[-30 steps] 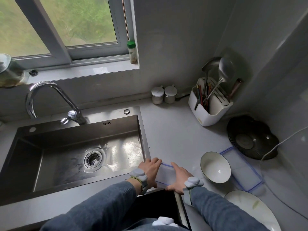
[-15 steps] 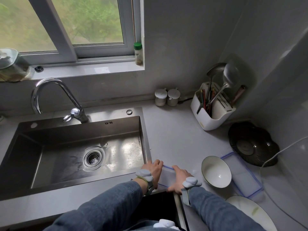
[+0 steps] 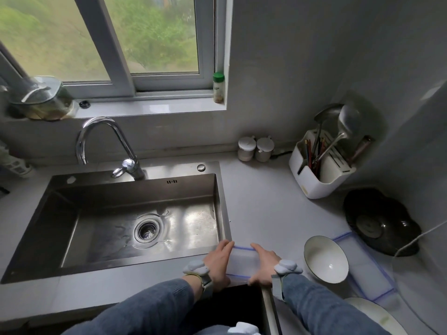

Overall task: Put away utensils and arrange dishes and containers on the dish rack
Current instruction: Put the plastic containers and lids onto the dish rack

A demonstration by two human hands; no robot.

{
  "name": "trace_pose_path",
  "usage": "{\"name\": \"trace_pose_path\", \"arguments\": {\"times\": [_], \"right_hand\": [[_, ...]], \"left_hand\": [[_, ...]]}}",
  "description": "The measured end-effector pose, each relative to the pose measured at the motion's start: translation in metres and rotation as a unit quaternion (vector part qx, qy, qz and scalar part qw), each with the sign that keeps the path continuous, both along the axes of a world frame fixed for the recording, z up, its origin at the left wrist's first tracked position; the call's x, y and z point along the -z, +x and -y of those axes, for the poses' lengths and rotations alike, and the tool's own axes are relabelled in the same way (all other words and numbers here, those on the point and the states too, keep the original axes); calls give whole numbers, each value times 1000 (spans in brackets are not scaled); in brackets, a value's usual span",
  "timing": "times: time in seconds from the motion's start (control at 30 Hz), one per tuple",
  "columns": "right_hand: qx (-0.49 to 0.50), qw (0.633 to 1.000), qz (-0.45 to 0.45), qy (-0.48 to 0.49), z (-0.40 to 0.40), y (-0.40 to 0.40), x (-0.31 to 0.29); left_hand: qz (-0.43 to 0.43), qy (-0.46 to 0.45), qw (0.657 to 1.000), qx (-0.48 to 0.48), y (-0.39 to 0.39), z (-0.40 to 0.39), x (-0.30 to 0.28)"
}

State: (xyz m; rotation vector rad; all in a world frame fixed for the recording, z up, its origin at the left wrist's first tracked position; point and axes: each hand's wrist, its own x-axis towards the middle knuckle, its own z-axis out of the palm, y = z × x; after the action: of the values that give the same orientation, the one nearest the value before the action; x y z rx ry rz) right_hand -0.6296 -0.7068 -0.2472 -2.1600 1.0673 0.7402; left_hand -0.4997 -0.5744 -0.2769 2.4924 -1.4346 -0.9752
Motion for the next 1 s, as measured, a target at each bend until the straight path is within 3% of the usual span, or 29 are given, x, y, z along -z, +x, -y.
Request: {"name": "trace_pose_path", "arguments": {"times": [0.27,0.43,0.67,0.87,1.0], "right_hand": [[41,996,83,-21,-35,30,1],[-33,991,130,2,-63,77,0],[-123,974,191,13,-89,139,-18],[-163,958,236,31,-115,213,-30],[-195,955,222,13,-147,272,-42]], "left_hand": [[-20,-76,990,-118,18,-36,-4],[-12,-75,972,-221,43,-74,-11],[-9,-159,933,-324,95,-120,-39],[12,-202,919,-337,161,-166,-73],[-27,-206,909,-361,214,-212,-92]]}}
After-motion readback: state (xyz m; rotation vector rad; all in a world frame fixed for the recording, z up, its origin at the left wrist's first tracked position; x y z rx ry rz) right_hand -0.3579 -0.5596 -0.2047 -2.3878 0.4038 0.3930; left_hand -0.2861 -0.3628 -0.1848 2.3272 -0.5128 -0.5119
